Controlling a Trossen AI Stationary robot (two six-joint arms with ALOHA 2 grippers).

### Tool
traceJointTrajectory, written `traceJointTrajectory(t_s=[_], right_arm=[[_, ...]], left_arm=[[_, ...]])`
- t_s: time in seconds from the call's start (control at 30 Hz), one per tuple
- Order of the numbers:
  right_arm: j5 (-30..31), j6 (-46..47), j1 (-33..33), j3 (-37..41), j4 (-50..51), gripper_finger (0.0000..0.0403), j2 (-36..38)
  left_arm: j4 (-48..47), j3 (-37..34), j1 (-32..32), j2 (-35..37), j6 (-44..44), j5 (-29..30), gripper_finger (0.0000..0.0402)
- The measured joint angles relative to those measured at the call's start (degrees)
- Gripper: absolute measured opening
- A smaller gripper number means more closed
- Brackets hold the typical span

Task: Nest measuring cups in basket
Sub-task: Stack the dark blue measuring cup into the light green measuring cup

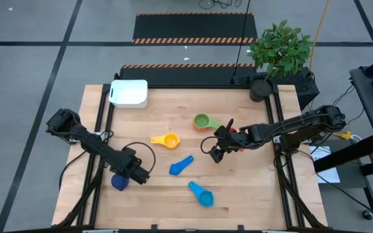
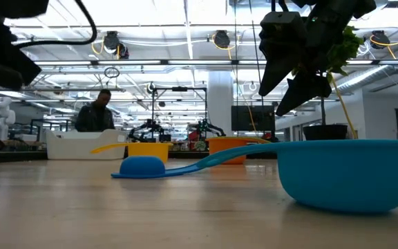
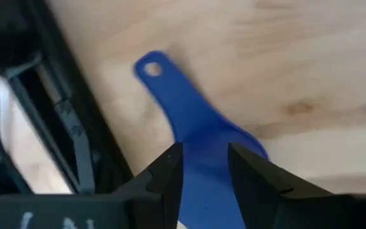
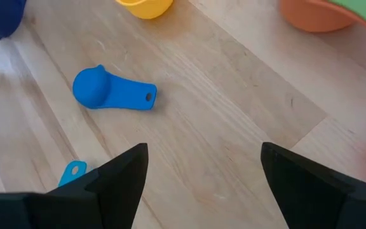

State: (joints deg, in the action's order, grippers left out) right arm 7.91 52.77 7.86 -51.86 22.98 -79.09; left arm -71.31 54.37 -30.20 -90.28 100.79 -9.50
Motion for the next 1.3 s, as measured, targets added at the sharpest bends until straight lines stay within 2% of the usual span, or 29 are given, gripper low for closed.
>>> traceJointTrajectory(t_s=[0.3, 0.57, 0.87, 1.3], right_arm=[[-0.41, 0.04, 0.00, 0.00, -0.01, 0.0297, 0.00], [-0.58, 0.04, 0.00, 0.00, -0.02, 0.0297, 0.00], [-0.64, 0.04, 0.00, 0.00, 0.00, 0.0297, 0.00], [1.22, -2.51, 0.01, 0.06, -0.09, 0.0297, 0.00]], left_arm=[[-0.42, -4.04, 1.42, 0.00, 3.28, -0.23, 0.0196], [5.90, -8.73, 3.34, 0.00, 3.21, -0.79, 0.0237], [9.22, -11.08, 4.35, 0.02, 4.76, -0.81, 0.0240], [13.03, -11.37, 4.30, 0.09, -8.37, 3.68, 0.0238]])
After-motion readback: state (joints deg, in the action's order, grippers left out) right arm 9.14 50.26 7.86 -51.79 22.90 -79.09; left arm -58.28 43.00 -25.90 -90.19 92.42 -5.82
